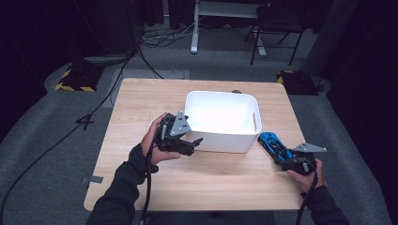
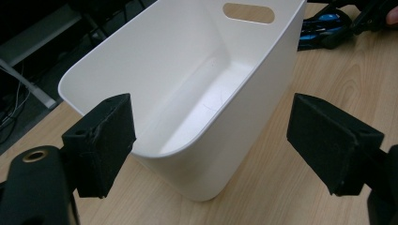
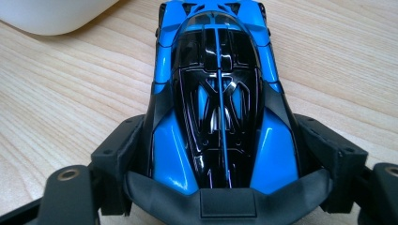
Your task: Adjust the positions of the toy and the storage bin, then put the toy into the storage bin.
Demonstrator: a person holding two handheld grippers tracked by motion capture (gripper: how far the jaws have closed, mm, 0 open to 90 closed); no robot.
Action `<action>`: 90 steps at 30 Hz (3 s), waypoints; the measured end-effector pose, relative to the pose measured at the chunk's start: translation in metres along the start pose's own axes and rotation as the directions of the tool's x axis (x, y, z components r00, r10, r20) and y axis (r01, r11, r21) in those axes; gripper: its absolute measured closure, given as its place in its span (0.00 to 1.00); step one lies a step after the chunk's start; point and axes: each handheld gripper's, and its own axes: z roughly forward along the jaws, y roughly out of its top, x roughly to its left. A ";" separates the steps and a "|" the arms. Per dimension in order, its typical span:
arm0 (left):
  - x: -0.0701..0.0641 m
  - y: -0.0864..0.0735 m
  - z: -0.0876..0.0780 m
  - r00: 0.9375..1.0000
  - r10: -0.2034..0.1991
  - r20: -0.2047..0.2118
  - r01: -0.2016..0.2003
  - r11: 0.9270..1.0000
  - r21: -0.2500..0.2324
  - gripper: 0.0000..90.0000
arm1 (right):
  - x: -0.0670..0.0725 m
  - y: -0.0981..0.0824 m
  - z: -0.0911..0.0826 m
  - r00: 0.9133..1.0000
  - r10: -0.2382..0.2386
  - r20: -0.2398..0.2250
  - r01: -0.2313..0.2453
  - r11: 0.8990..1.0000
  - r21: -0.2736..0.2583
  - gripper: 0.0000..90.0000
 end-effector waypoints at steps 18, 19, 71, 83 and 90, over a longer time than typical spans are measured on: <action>0.008 -0.048 -0.017 0.997 -0.063 -0.037 0.065 0.997 0.048 0.18 | 0.000 0.000 0.000 1.000 0.002 -0.001 -0.002 1.000 -0.001 0.27; 0.009 -0.050 -0.017 0.997 -0.064 -0.043 0.066 0.996 0.059 0.18 | 0.000 0.000 0.000 1.000 0.002 -0.001 -0.002 1.000 -0.001 0.27; 0.006 -0.182 0.000 0.952 -0.297 -0.072 0.306 0.921 0.243 0.17 | 0.000 0.000 0.000 1.000 -0.003 -0.001 0.003 1.000 0.005 0.27; 0.006 -0.182 0.001 0.951 -0.302 -0.072 0.310 0.920 0.240 0.16 | 0.000 0.000 0.000 1.000 -0.009 -0.003 0.009 1.000 0.005 0.27; 0.007 -0.182 0.001 0.950 -0.303 -0.070 0.311 0.919 0.241 0.16 | 0.000 0.000 -0.005 1.000 -0.015 -0.007 0.015 0.999 -0.037 0.27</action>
